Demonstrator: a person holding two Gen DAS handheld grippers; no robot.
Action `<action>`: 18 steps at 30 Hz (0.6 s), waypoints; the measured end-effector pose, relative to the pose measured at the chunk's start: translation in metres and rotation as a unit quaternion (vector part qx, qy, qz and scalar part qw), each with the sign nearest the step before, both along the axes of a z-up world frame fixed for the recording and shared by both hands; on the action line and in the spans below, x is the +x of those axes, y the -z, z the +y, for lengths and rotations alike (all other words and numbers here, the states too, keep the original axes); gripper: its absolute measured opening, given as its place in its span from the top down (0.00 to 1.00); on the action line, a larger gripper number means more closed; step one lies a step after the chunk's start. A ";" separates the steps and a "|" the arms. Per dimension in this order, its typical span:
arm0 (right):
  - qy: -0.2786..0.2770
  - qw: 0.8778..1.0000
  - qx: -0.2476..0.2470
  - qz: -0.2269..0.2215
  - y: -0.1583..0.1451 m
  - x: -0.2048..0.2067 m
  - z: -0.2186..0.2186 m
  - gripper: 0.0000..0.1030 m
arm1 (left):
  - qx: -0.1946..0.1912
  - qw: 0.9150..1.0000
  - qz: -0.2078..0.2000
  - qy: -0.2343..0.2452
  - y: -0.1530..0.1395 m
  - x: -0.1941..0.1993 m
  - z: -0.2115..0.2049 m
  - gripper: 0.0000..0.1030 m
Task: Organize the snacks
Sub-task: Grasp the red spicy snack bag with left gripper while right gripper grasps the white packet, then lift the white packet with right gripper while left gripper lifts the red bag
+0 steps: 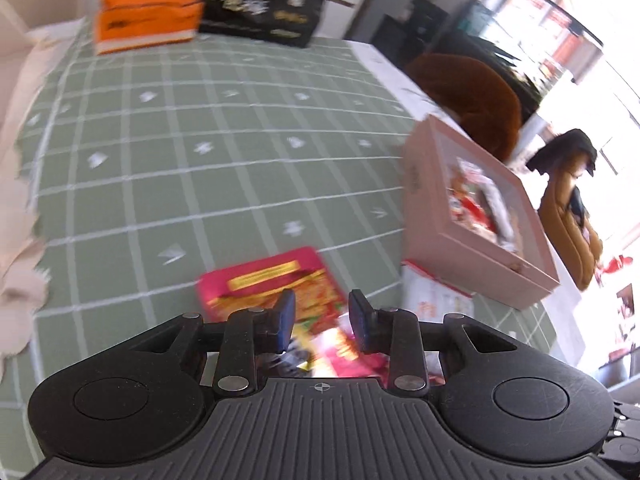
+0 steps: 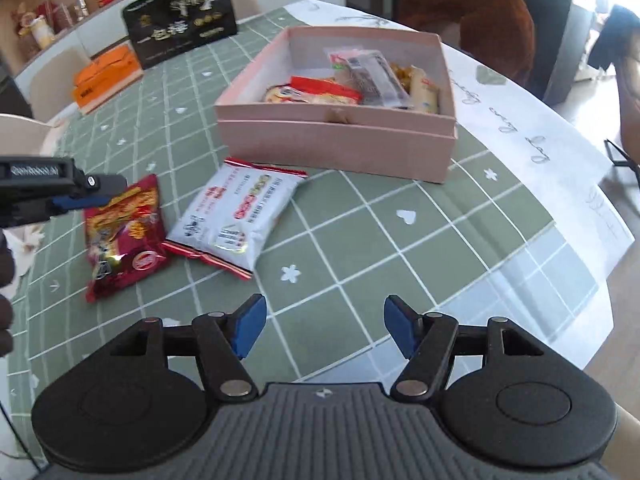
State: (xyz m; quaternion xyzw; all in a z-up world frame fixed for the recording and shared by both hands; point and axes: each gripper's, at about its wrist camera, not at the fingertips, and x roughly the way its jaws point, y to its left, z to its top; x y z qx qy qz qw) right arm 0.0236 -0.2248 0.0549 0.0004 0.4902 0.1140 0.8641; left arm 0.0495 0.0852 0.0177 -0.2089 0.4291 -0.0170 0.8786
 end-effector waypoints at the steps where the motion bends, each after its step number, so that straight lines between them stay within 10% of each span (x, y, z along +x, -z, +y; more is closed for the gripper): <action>1: -0.009 1.000 -0.003 -0.002 -0.001 0.002 0.004 0.36 | -0.006 1.000 0.004 -0.005 0.002 -0.004 0.006 0.67; 8: -0.074 0.997 -0.011 -0.035 -0.010 0.024 0.063 0.37 | -0.052 0.997 0.018 -0.049 0.018 -0.035 0.038 0.67; 11: -0.105 0.992 -0.018 -0.062 -0.012 0.043 0.097 0.52 | -0.068 0.995 0.025 -0.063 0.025 -0.039 0.046 0.67; 18: -0.158 0.986 -0.031 -0.046 0.012 0.064 0.132 0.58 | -0.115 0.993 0.013 -0.014 0.037 -0.036 0.045 0.67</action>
